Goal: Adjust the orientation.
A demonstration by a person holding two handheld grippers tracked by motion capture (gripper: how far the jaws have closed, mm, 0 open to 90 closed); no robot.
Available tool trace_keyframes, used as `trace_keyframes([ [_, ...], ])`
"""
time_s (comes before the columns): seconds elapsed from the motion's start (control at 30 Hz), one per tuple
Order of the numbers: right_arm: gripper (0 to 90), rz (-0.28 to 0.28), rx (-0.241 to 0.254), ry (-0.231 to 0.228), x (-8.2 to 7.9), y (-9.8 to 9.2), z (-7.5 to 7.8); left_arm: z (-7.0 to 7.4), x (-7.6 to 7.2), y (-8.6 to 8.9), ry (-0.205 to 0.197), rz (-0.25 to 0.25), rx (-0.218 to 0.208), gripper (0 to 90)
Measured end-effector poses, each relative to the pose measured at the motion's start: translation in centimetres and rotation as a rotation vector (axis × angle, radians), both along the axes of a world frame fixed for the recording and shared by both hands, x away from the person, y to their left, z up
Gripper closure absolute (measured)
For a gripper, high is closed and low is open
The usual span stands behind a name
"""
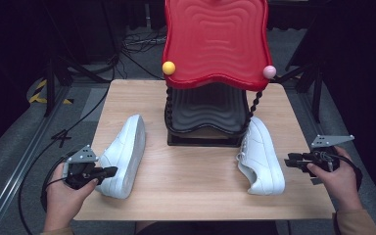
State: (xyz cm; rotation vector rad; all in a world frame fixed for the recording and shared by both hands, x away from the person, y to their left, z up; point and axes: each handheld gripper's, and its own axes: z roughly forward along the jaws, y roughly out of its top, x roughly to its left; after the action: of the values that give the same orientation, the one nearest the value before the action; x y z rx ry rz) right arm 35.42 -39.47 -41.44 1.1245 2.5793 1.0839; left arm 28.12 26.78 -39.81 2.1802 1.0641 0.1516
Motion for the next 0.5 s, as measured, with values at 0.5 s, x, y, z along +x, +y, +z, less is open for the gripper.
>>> trace_keyframes([
  [0.5, 65.8, 0.001, -0.008, -0.005, -0.3, 0.0, 0.0, -1.5, 0.7, -0.5, 0.018, -0.139, -0.005, 90.0],
])
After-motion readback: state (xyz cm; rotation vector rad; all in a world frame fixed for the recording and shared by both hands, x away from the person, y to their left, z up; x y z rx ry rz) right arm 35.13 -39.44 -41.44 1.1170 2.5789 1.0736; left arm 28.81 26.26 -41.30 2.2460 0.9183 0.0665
